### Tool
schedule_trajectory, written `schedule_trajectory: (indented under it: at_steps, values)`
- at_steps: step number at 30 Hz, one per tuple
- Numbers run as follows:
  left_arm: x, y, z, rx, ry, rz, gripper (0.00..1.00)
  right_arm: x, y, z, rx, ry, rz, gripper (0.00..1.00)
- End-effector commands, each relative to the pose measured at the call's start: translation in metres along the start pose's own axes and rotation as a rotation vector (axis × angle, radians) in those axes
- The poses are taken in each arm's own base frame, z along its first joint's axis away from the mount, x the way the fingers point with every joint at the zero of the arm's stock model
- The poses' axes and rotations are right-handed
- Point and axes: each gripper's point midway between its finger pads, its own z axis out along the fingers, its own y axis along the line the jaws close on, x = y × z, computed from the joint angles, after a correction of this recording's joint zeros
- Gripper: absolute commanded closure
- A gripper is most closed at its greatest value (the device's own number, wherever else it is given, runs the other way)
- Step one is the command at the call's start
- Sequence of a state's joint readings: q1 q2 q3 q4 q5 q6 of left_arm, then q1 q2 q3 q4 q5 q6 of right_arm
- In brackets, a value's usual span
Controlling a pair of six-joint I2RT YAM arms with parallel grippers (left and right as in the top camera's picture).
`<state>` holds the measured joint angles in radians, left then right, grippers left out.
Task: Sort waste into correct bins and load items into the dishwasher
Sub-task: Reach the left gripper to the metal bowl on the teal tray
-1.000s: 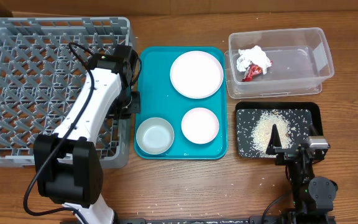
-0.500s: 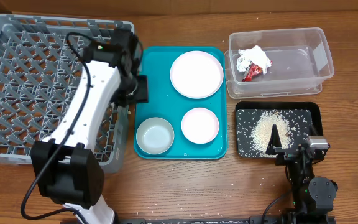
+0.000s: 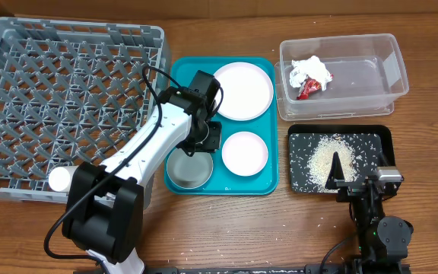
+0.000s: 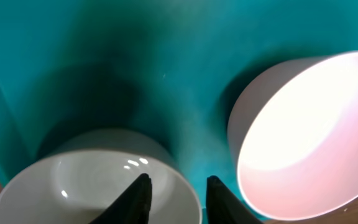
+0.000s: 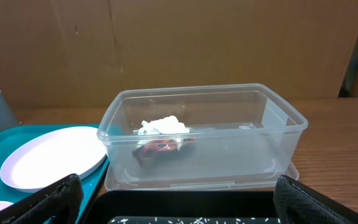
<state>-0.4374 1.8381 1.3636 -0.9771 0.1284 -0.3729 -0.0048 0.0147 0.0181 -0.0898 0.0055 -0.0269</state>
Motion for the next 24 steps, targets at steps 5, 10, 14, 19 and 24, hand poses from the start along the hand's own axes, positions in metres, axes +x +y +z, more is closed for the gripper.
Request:
schedule_trajectory:
  at_steps: [5, 10, 14, 19, 24]
  values:
    - [-0.024, -0.043, -0.005, 0.083, -0.146, 0.086, 0.62, 0.001, 0.001, 0.0, -0.004, -0.007, -0.004, 0.0]
    - [-0.024, -0.046, 0.008, -0.018, -0.179, 0.132, 0.6, 0.001, 0.001, 0.0, -0.004, -0.007, -0.004, 0.0]
    - [-0.019, -0.044, 0.026, -0.043, -0.137, 0.114, 0.65, 0.001, 0.001, 0.0, -0.004, -0.007, -0.004, 0.0]
    - [-0.015, -0.037, 0.038, -0.065, -0.098, 0.085, 0.67, 0.001, 0.001, 0.0, -0.004, -0.007, -0.004, 0.0]
    - [-0.007, -0.033, 0.053, -0.084, -0.048, 0.08, 0.72, 0.001, 0.001, 0.0, -0.004, -0.007, -0.004, 0.0]
